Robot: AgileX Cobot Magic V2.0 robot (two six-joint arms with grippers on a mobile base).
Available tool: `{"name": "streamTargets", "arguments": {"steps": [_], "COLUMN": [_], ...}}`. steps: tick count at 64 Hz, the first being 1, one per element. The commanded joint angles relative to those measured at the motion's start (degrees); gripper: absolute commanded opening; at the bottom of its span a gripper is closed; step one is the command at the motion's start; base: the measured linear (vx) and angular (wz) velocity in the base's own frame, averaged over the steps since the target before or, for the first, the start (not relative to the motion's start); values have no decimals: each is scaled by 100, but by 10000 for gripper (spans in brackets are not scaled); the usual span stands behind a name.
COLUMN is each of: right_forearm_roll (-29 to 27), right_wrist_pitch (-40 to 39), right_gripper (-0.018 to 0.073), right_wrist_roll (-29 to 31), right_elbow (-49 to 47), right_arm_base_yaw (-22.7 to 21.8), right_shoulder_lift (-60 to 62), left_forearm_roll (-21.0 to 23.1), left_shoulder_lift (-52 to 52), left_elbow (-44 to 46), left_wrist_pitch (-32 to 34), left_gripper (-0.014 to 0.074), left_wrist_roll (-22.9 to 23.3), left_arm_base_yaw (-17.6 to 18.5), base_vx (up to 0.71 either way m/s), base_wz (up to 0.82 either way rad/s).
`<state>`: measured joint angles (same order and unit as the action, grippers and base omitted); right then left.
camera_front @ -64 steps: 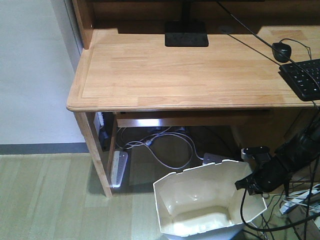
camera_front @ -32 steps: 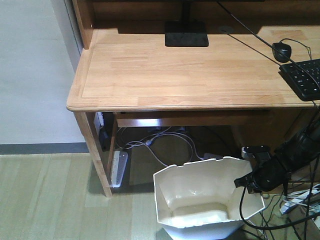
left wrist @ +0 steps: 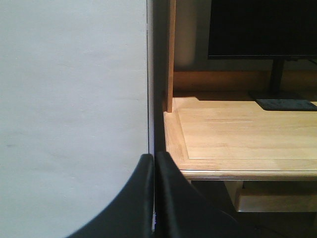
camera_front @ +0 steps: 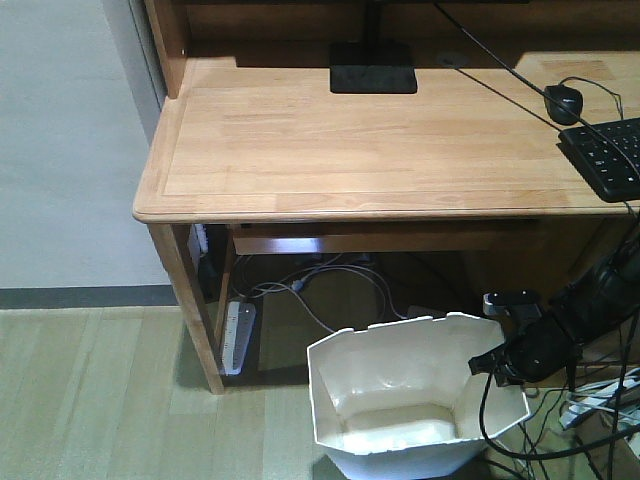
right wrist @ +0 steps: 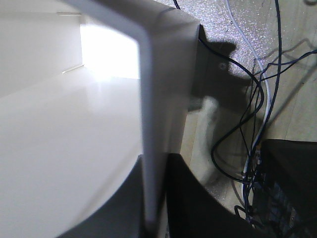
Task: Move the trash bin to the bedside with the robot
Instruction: 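Drag the bin out from under the desk with the right gripper, then turn the base toward the bed, holding the bin with the right gripper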
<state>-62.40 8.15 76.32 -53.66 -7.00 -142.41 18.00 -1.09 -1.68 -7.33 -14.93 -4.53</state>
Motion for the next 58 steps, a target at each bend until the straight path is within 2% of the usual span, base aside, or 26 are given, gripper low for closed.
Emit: {"name": "streamTargets", "arguments": {"steps": [1,31,58], "right_forearm_roll": [-51,-51,-51], "right_wrist_pitch": [533,538,538], "right_gripper": [-3,-3,-3], "right_wrist_roll": [14,14,14], "right_elbow": [-50,-50,-50], "right_arm_base_yaw": [-20,-20,-20], "right_shoulder_lift": [413,413,413], "left_forearm_roll": [60,59,59], "left_shoulder_lift": [-55,-55,-55], "left_elbow": [-163,-163,-163], "left_wrist_pitch": [377,382,382], "left_gripper": [-6,-6,-6], "left_wrist_roll": [15,15,15], "left_arm_base_yaw": [-15,-8,-8], "base_vx": [0,-2,-11], "base_wz": [0,9,63]}}
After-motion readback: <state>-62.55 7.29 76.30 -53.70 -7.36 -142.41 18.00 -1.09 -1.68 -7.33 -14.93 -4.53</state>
